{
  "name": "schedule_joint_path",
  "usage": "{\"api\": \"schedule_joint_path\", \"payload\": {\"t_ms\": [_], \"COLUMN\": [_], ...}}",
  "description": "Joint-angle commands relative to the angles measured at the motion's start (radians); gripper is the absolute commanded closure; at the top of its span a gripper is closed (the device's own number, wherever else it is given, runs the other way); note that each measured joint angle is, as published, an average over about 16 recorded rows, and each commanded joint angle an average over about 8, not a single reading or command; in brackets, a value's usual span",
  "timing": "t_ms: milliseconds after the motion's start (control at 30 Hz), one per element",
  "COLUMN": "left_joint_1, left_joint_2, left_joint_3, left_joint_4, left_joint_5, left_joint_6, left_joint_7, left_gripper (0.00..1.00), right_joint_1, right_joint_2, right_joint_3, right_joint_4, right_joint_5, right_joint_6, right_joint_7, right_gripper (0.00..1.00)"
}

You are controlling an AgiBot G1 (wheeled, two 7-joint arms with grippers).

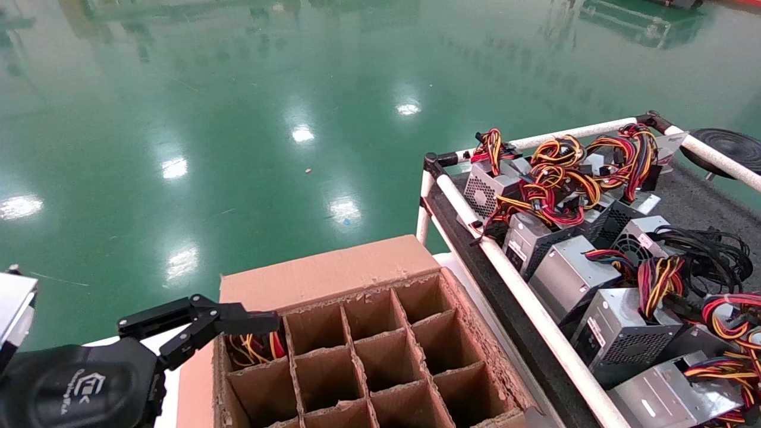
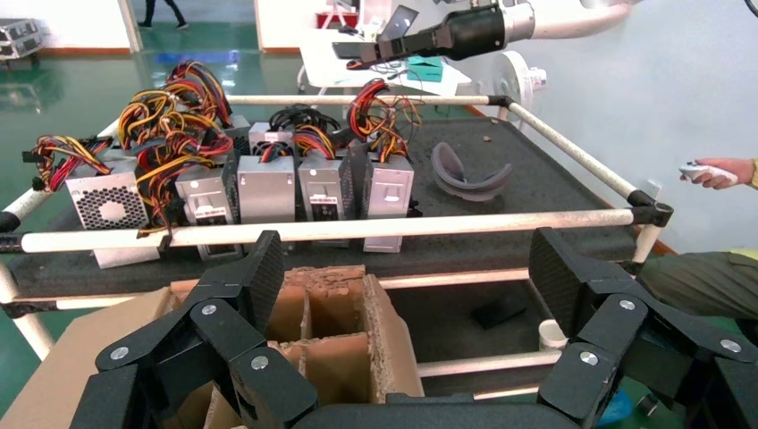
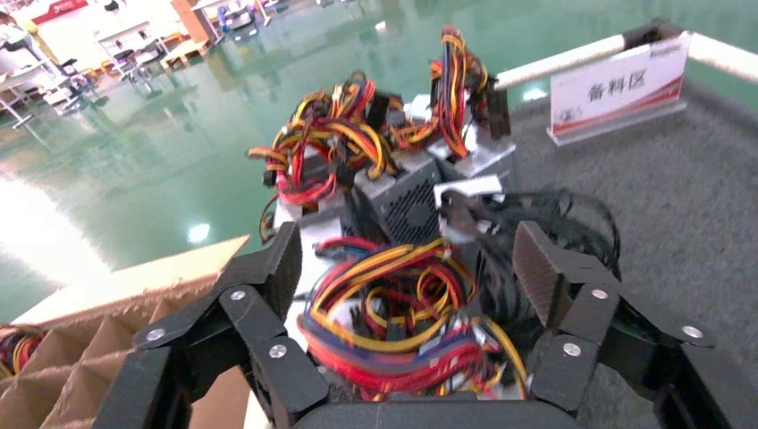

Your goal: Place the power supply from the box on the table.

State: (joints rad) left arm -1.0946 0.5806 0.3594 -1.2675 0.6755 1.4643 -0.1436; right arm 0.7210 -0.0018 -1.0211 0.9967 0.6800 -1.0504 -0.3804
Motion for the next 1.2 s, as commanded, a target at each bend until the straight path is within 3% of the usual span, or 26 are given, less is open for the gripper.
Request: {"api": "schedule_joint_path", "payload": {"t_ms": [33, 467, 1200], "left_joint_1": [0.0, 0.0, 0.0], "left_joint_2": [0.0, 0.0, 0.0], "left_joint_3": [0.0, 0.0, 0.0], "left_joint_4": [0.0, 0.0, 0.001], "left_joint_5": [0.0, 0.0, 0.0], "left_joint_6": [0.0, 0.0, 0.0], "left_joint_7": [0.0, 0.0, 0.0], "left_gripper": [0.0, 0.0, 0.0], "right_joint_1": [0.009, 0.061, 0.17], "right_joint_2": [0.003, -0.03, -0.244], "right_joint_3": [0.01, 0.072, 0.32], "right_joint_4": [0.002, 0.036, 0.13], "right_joint_5": [-0.008, -0.11, -0.592], "right_joint_6": [0.01, 0.031, -0.144], "right_joint_7": [0.005, 0.039, 0.235], "right_gripper": [0.0, 0.0, 0.0]}}
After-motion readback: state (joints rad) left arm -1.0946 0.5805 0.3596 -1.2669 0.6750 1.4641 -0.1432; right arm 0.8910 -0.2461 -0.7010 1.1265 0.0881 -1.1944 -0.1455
